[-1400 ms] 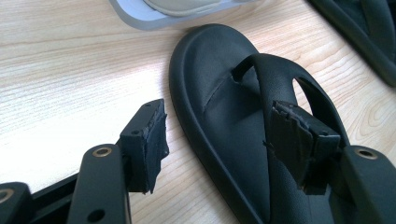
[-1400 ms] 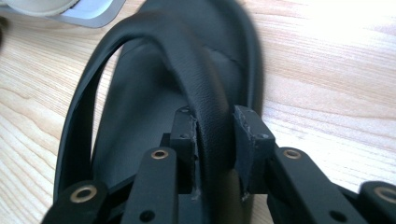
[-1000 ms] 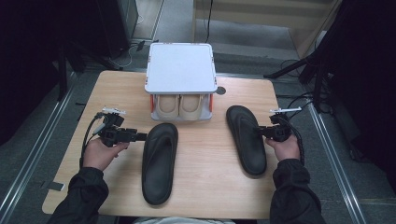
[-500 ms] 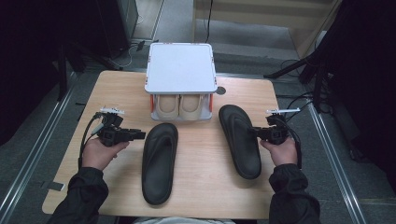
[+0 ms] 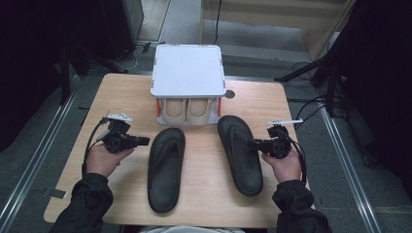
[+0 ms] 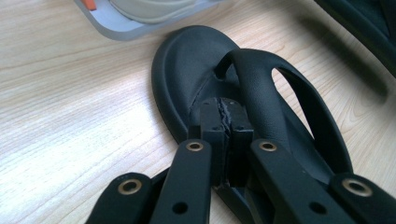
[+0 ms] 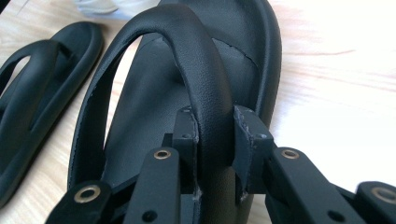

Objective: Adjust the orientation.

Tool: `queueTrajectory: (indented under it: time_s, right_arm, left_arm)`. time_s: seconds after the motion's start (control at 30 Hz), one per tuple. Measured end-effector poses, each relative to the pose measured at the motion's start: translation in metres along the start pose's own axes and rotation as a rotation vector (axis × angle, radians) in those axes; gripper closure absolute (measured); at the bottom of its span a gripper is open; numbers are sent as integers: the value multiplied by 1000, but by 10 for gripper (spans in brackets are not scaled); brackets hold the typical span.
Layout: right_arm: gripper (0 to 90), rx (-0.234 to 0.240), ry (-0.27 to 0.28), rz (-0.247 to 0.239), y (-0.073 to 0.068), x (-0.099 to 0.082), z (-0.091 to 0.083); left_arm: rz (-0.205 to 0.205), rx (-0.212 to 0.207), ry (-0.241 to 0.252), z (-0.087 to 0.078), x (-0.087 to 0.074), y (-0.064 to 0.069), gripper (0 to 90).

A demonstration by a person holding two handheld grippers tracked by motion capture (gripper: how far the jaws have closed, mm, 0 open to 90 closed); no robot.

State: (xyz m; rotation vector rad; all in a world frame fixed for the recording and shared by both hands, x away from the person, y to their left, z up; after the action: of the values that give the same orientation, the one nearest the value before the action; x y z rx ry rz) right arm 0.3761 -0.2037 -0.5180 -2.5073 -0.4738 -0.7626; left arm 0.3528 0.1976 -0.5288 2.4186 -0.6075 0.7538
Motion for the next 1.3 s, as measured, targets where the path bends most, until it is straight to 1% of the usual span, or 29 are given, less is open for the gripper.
queueTrajectory:
  time_s: [0.07,0.13,0.2,0.27,0.33,0.47,0.5,0.57,0.63,0.67,0.77,0.83,0.87,0.9,1.0,1.03,1.07,1.17,1.3]
  right_arm:
    - [732,6,-6,-7,-5,-3,2]
    - [732,16,-15,-19,-13,-6,6]
    - [732,18,-18,-27,-18,-7,9]
    - [733,20,-16,-39,-24,-7,13]
    - [733,27,-19,-33,-29,-8,16]
    - [732,30,-26,-32,-35,-8,22]
    - [732,31,-26,-36,-37,-8,23]
    - [732,36,-35,-45,-41,-9,28]
    - [732,42,-39,-55,-44,-10,33]
    - [732,43,-41,-54,-45,-10,35]
    - [732,50,-59,-68,-50,-12,44]
    - [732,49,-71,-72,-52,-13,48]
    - [732,49,-76,-77,-53,-14,51]
    - [732,45,-83,-77,-54,-15,52]
    - [731,45,-94,-90,-57,-17,58]
    - [731,45,-94,-94,-58,-17,59]
    - [730,46,-94,-94,-59,-17,60]
    - [730,49,-98,-98,-62,-17,64]
    - [729,52,-96,-97,-64,-17,67]
  left_arm:
    - [11,2,-13,3,-1,0,895]
    - [7,3,-20,6,-2,-1,895]
    - [-12,-1,-27,8,-4,-2,893]
    - [-19,-4,-30,10,-5,-3,892]
    - [-17,-4,-45,12,-7,-5,894]
    - [-13,1,-50,15,-7,-6,895]
    - [-11,7,-55,16,-8,-7,895]
    - [-16,8,-59,18,-8,-9,895]
    - [-12,17,-64,19,-9,-11,894]
    - [-16,13,-67,19,-9,-12,894]
    - [-28,23,-71,21,-10,-16,894]
    - [-28,20,-82,22,-11,-18,895]
    - [-25,25,-88,23,-11,-19,894]
    - [-34,18,-87,24,-11,-19,894]
    - [-49,-4,-105,28,-12,-20,893]
    - [-56,-4,-102,29,-12,-19,893]
    - [-49,-10,-110,30,-13,-19,893]
    - [-38,-8,-121,33,-13,-17,894]
    - [-45,-15,-118,32,-13,-16,893]
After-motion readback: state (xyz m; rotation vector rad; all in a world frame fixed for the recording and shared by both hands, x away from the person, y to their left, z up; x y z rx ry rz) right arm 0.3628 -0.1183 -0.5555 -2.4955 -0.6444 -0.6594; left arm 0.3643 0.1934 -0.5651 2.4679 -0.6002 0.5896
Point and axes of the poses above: each handheld gripper's, and its own axes: z roughly forward along the jaws, x roughly out of its top, y roughly to its right, the point moved 7 cm from there along z, roughly forward along the jaws
